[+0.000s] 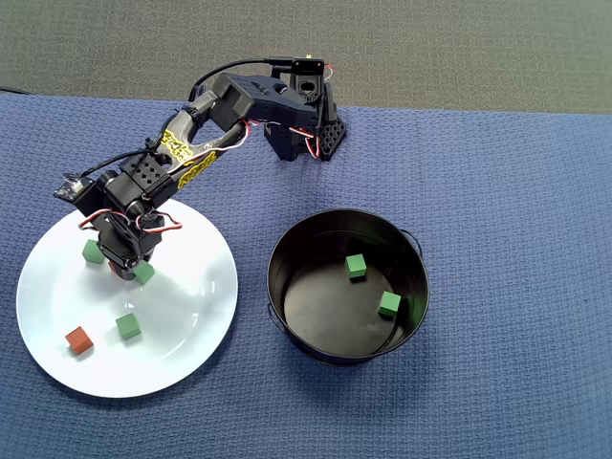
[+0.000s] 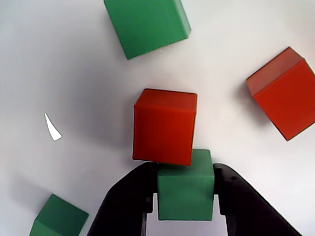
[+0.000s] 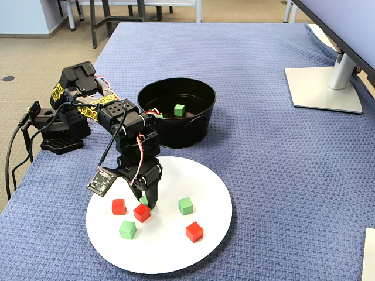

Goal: Pick up the green cubes from the white plate and place them in the black recipient

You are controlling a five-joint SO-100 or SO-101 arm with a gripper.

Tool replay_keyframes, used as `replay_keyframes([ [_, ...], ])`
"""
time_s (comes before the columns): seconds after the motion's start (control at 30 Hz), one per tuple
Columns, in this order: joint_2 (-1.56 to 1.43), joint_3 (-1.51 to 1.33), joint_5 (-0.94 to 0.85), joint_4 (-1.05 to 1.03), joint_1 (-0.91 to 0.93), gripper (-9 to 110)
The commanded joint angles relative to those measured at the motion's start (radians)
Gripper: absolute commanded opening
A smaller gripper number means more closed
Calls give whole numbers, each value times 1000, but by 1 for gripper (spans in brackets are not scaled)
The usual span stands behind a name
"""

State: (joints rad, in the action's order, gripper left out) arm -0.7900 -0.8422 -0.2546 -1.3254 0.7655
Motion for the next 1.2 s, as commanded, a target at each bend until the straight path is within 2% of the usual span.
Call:
replay_keyframes([
  [0.0,-15,63,-17,-17,-31,0],
  [0.23,-78,28,-11,-31,-31,0],
  [0.5,-353,35,-11,-181,26,0],
  [0.63,-497,28,9,-225,-12,0],
  [0.87,-808,-74,104,-334,-282,0],
  [1.17,-956,-287,307,-255,-798,0],
])
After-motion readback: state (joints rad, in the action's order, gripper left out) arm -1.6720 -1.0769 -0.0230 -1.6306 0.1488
